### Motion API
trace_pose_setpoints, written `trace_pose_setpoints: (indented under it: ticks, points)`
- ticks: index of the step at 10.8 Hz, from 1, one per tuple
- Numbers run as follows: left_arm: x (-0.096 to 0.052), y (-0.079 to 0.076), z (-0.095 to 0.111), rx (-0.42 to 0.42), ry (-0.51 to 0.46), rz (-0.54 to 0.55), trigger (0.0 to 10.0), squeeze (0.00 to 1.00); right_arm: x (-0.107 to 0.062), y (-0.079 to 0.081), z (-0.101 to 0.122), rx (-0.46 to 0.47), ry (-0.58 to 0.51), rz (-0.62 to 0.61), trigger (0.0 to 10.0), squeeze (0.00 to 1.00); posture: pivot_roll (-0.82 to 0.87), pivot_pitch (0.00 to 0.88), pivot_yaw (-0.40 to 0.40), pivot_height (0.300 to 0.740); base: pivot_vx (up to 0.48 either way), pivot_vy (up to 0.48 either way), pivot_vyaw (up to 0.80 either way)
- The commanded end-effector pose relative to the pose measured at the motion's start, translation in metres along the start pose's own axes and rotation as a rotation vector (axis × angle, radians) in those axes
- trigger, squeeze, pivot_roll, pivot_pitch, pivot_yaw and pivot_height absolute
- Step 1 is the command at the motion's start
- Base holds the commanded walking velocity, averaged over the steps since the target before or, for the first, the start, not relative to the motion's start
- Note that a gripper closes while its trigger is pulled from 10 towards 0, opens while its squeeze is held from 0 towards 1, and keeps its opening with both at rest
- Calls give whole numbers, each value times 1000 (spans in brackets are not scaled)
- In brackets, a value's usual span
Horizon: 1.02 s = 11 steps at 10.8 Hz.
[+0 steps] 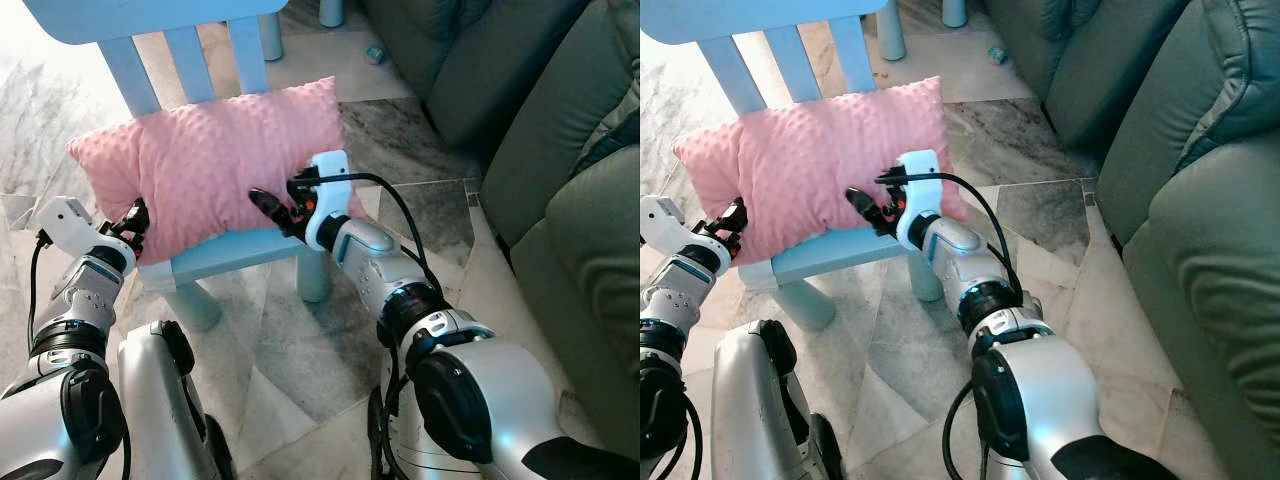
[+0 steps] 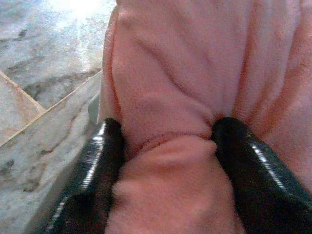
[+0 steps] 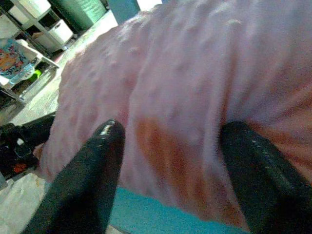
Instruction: Move the pillow to the sofa
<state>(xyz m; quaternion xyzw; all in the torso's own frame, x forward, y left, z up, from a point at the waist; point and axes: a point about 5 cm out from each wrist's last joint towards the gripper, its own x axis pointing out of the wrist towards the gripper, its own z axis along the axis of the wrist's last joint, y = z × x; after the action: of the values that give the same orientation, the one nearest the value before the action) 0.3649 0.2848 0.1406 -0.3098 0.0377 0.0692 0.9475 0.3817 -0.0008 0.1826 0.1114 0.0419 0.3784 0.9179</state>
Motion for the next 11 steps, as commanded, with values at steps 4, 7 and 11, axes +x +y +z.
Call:
trace_pose_setpoints:
  ticks: [4,7,11]
  points:
    - [-6,11,-22,36,76,39,0,0,0,5,-10,10,22,15,0,0,-169,364,-33,395,0,0,0]
    - [-8,15,-24,59,73,69,0,0,-2,2,-12,32,18,4,0,0,-168,369,-33,395,0,0,0]
    - [-9,21,-21,74,52,107,0,0,-5,-4,-11,58,10,-22,0,0,-167,371,-35,395,0,0,0]
